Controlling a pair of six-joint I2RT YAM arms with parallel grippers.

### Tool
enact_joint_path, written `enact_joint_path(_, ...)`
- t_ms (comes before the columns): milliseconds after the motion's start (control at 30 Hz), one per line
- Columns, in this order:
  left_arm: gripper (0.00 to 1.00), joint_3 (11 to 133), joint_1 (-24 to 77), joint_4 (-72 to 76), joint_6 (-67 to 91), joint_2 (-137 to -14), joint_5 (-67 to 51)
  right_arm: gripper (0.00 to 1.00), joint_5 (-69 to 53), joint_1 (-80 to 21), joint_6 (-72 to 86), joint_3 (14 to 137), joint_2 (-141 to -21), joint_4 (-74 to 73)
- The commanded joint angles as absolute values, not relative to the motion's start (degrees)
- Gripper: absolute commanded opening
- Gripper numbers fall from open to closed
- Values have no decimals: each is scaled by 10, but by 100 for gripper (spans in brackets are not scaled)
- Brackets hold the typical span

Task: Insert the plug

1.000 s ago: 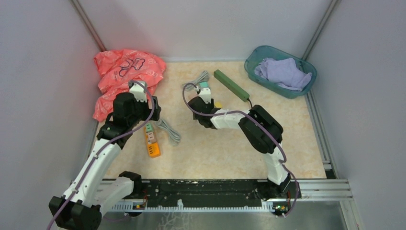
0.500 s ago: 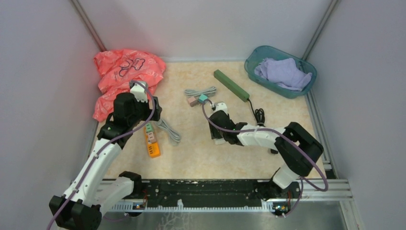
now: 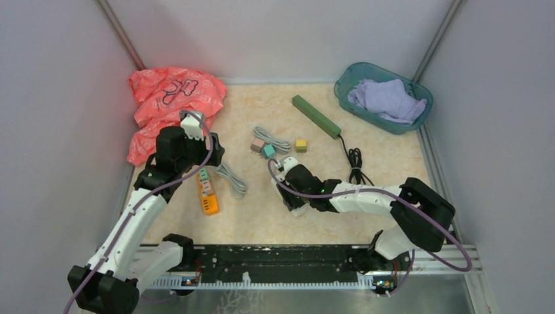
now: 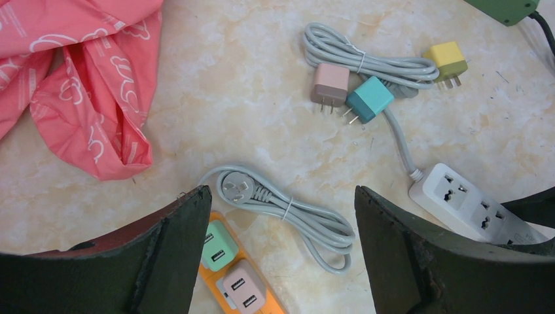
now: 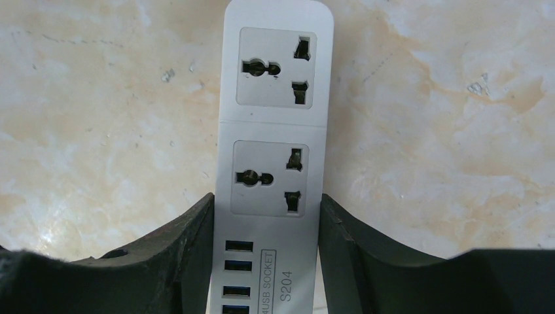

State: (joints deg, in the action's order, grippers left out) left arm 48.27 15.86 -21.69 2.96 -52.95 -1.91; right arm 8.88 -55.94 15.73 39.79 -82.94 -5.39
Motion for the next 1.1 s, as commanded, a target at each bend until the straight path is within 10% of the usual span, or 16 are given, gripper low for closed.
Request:
enact_joint_path(0, 85, 476, 154, -202, 31, -532, -51, 19, 102, -563, 138, 396, -791, -85)
enact_joint_path(567, 88, 459, 154, -192, 59, -475, -24, 69, 154, -551, 129, 466, -744, -149)
enact_joint_path(1067, 100, 445, 154, -194, 89, -449, 19, 77, 148, -369, 130, 545, -837, -46)
